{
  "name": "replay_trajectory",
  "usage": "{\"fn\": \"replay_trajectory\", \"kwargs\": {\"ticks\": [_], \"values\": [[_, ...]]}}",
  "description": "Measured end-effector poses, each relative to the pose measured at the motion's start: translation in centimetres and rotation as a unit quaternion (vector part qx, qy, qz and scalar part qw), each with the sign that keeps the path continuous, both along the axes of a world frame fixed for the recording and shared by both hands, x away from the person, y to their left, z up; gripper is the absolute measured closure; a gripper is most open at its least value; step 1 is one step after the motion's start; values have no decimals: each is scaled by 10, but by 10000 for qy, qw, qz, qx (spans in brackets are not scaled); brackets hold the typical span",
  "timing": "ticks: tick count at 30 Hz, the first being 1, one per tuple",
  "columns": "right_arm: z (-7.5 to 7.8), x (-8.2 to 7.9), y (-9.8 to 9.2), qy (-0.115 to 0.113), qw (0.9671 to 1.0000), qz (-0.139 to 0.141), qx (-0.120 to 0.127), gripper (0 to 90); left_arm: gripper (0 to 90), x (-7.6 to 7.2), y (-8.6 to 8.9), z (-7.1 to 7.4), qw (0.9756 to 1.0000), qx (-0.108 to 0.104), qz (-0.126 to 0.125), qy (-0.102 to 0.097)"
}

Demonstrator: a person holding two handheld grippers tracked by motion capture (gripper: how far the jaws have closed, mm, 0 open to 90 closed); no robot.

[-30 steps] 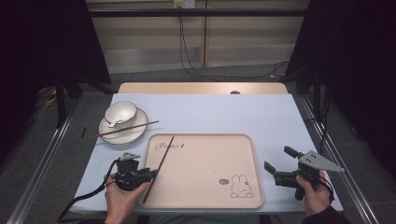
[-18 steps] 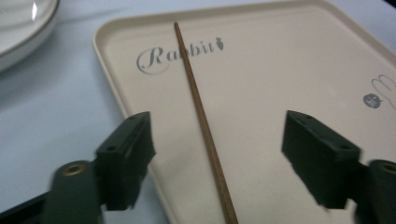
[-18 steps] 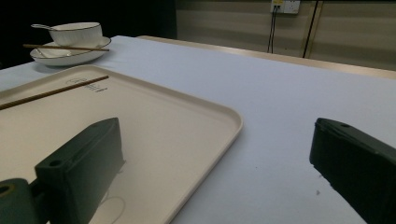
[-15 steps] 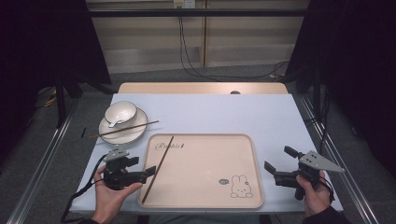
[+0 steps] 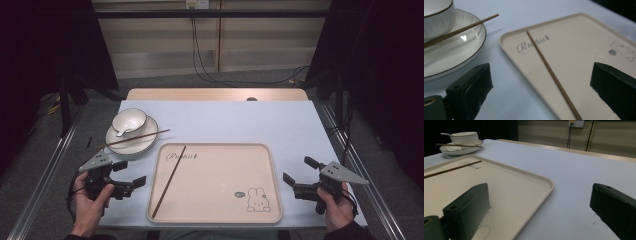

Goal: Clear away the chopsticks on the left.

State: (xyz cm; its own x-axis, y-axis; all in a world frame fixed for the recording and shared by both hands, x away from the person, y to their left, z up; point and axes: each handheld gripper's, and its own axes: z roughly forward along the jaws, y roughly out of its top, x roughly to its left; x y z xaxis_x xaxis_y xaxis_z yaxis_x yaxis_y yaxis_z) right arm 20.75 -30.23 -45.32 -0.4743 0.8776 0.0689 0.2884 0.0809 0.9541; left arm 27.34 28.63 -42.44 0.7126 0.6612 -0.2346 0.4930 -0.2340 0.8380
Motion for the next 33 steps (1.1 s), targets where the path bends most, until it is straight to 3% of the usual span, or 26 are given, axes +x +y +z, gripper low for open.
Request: {"fn": "replay_trajectory", "kwargs": {"ticks": [2,6,8,11,13,14,18,23,30,33], "values": [[0,0,0,-3,10000,-1,-4,24,28,4,9,-3,9996,-139,-232,10],[0,0,0,-5,10000,-5,-10,24,27,10,21,-6,9993,117,-288,-210],[0,0,0,5,10000,-4,-4,24,27,15,27,-7,9990,107,-331,-272],[0,0,0,5,10000,-1,-3,26,34,23,36,-5,9985,274,-101,-465],[0,0,0,5,10000,-3,-4,27,42,30,42,-5,9986,301,-165,-404],[0,0,0,7,10000,4,-6,27,41,33,46,-5,9985,312,-60,-440],[0,0,0,7,10000,3,-7,27,42,42,56,-8,9985,367,-31,-417],[0,0,0,5,10000,23,-15,27,43,63,72,-11,9986,268,-306,-343],[0,0,0,5,10000,0,-15,28,46,94,78,-13,9977,497,-304,-333],[0,0,0,12,10000,14,-13,28,52,106,76,-15,9979,555,-275,-180]]}}
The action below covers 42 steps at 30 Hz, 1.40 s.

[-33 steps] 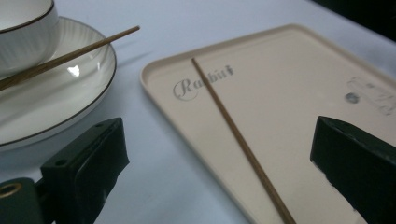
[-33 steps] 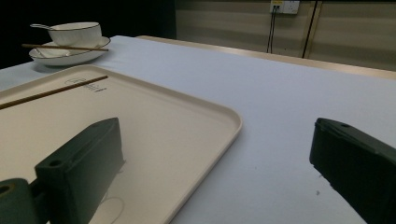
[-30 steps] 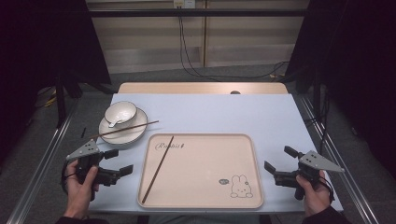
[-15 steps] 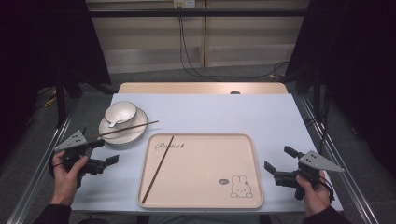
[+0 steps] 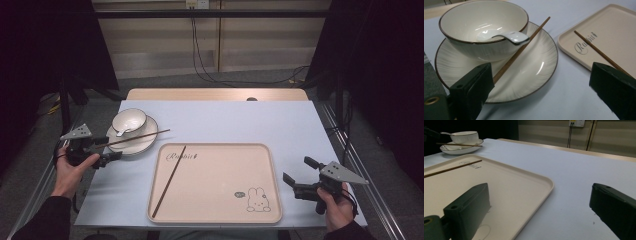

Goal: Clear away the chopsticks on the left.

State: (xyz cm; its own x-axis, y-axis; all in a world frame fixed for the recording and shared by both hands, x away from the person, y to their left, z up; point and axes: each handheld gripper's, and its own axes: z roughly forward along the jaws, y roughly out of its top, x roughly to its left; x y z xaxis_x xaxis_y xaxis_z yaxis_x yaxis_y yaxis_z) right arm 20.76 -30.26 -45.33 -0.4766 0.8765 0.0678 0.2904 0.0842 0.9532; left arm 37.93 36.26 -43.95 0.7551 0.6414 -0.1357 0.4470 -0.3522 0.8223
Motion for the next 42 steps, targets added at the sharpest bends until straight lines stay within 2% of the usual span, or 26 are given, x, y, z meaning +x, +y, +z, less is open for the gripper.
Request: {"fn": "replay_trajectory", "kwargs": {"ticks": [2,3,4,6,8,9,12,13,15,18,19,22,23,25,27,28,29,30,31,33,34,36,37,40,42], "values": [[0,0,0,12,10000,-2,3,28,55,3,0,-1,10000,44,-36,-61],[0,0,0,0,10000,2,-4,28,77,8,0,-2,9996,230,-80,-149],[0,0,0,12,10000,1,-1,28,81,10,-1,-4,9997,220,-39,-75],[0,-1,0,8,10000,-1,-3,28,94,14,-1,-4,9992,381,-114,-50],[0,0,0,4,10000,-5,-1,28,139,17,0,-4,9988,430,-222,-120],[0,0,0,-6,10000,-11,8,28,172,19,1,-3,9983,502,-228,-206],[0,-1,-1,6,10000,2,21,28,255,23,5,-4,9981,534,-194,-244],[0,0,-1,3,10000,-4,17,28,300,24,6,-5,9977,602,-182,-241],[0,-1,0,5,10000,-37,25,28,344,26,7,-6,9980,572,-181,-175],[0,-1,-1,9,10000,-45,31,28,475,32,9,-11,9971,713,-223,-172],[0,-1,-1,8,10000,-42,24,28,485,34,9,-11,9961,823,-246,-211],[0,-1,-1,14,10000,-28,35,28,525,37,5,-12,9954,894,-319,-146],[0,-1,-1,11,10000,-23,33,28,528,38,4,-12,9943,1002,-328,-182],[0,-1,-1,10,10000,-31,31,28,554,40,0,-14,9927,1114,-460,-89],[0,-1,-1,5,10000,-24,30,28,570,41,-3,-16,9908,1270,-469,-74],[0,-1,-1,0,10000,-21,25,28,582,42,-4,-18,9919,1170,-495,-45],[0,-1,-1,11,10000,-11,31,28,593,43,-4,-17,9910,1246,-500,-14],[0,-1,-1,15,10000,-15,26,27,605,43,-6,-19,9920,1176,-450,-58],[0,-1,-1,10,10000,-12,19,28,627,44,-6,-18,9906,1266,-514,-56],[0,-1,-1,7,10000,-22,26,28,662,43,-8,-18,9896,1323,-570,-20],[0,-1,-1,1,10000,-18,19,28,683,43,-9,-17,9879,1423,-612,11],[0,-1,-1,9,10000,-25,27,28,700,43,-9,-17,9880,1403,-645,35],[0,-1,-1,9,10000,-24,27,28,747,42,-10,-18,9886,1339,-690,-41],[0,-1,-1,11,10000,-7,23,28,768,41,-9,-16,9873,1356,-826,67],[0,-1,-1,11,10000,-11,33,28,783,40,-9,-16,9881,1337,-755,71]]}}
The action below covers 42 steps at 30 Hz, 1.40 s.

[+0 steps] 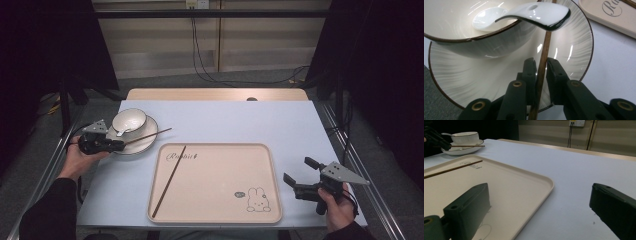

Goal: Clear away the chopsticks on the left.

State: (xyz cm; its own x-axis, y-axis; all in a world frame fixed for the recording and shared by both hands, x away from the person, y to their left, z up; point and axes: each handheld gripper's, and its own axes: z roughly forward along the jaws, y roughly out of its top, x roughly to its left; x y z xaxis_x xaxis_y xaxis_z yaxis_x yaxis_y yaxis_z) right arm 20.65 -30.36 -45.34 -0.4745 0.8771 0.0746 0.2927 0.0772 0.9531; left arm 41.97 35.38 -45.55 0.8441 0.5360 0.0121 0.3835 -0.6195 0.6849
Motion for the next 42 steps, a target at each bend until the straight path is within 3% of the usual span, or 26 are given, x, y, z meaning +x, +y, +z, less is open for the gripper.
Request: {"fn": "replay_trajectory", "kwargs": {"ticks": [7,8,10,15,24,33,36,38,42], "values": [[0,0,0,7,10000,-2,4,28,841,-2,2,3,9993,-245,91,282],[0,0,0,7,10000,2,2,28,842,-2,2,3,9994,-224,130,223],[0,0,0,6,10000,2,2,28,843,-3,1,5,9987,-280,93,427],[0,0,0,6,10000,2,6,27,845,-5,-2,8,9974,-459,194,518],[0,0,1,-14,10000,18,9,28,845,-15,-9,18,9946,-810,342,548],[0,0,1,-7,10000,12,24,28,846,-32,-2,31,9935,-801,529,606],[0,0,1,-11,10000,7,17,28,847,-40,2,31,9922,-922,593,596],[0,0,1,-4,10000,-4,26,28,847,-45,4,32,9900,-1039,683,665],[0,0,1,-4,10000,-5,26,28,847,-57,7,34,9889,-1100,767,634]]}}
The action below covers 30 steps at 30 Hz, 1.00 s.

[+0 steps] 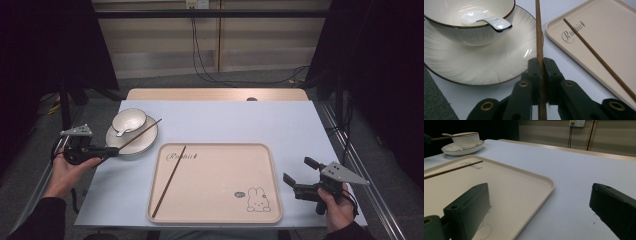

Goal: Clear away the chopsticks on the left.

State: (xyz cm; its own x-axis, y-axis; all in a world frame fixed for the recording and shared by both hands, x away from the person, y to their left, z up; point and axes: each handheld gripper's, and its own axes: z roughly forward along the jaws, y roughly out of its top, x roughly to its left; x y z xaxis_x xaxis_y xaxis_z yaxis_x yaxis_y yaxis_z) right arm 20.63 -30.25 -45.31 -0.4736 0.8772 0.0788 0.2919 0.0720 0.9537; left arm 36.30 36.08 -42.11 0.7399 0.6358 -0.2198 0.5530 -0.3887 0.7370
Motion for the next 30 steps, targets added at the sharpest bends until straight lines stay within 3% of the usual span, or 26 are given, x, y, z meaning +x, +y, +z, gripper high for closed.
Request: {"fn": "replay_trajectory", "kwargs": {"ticks": [4,10,12,15,17,19,21,28,30], "values": [[0,0,0,-14,10000,-6,9,28,847,-10,4,-4,9999,12,156,23],[0,0,0,-9,10000,2,-5,28,846,-30,6,-3,9988,-195,455,-53],[0,0,0,-21,10000,-9,-2,28,846,-36,6,-1,9986,-289,450,-55],[0,0,0,-36,10000,-4,-16,28,846,-43,3,1,9985,-262,469,-74],[0,0,0,-40,10000,-2,-19,28,846,-55,-2,3,9983,-310,475,-137],[1,-1,0,-30,10000,18,-16,28,846,-63,-4,4,9967,-501,605,-178],[1,-1,0,-30,10000,18,-10,28,846,-70,-8,3,9967,-410,650,-257],[1,0,1,-29,10000,37,-34,28,846,-95,-30,6,9963,-411,680,-321],[1,0,1,-29,10000,43,-34,28,846,-100,-38,9,9964,-427,678,-260]]}}
